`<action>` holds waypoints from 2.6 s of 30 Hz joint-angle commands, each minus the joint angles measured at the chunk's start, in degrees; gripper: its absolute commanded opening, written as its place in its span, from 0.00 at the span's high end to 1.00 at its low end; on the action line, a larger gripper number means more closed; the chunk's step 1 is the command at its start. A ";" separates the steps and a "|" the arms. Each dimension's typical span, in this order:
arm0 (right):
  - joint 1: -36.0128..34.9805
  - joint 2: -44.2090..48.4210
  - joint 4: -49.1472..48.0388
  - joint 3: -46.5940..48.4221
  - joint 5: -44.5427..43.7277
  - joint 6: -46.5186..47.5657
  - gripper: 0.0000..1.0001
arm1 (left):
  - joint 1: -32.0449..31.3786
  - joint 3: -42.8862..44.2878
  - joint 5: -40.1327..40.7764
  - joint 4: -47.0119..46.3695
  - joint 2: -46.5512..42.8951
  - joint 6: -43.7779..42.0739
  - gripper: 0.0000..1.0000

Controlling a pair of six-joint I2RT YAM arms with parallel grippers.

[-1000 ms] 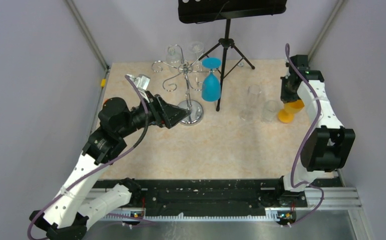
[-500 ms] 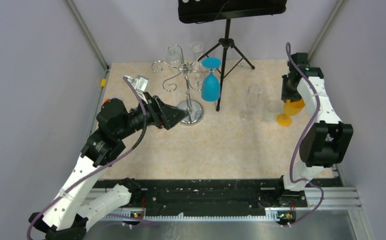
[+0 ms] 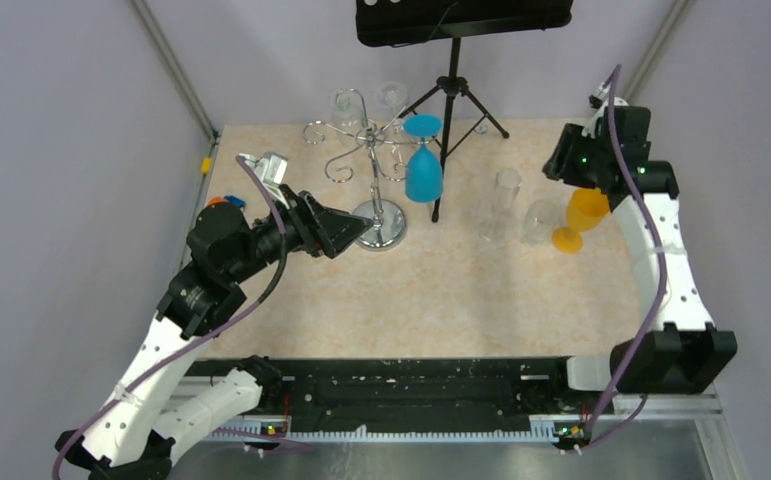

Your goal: Take the wine glass off the wine glass rack

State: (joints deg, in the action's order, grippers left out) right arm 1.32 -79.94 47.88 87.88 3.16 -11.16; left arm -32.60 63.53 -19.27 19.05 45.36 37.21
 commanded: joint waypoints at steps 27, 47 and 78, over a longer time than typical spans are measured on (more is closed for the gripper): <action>-24.41 -1.59 -52.87 -11.09 6.17 -52.95 0.47 | 0.11 2.33 11.29 3.45 -4.57 -2.17 0.23; -24.37 -8.71 -50.47 -3.02 9.71 -53.12 0.83 | 0.13 3.31 13.37 4.51 -4.69 -3.42 0.20; -24.66 -8.76 -45.62 -2.07 10.17 -45.73 0.49 | 0.13 2.76 15.09 4.73 -5.80 -3.55 0.20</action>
State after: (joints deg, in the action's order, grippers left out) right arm -22.65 -87.20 5.15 82.63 9.82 -57.84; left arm -32.60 64.95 -4.80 24.91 39.53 34.30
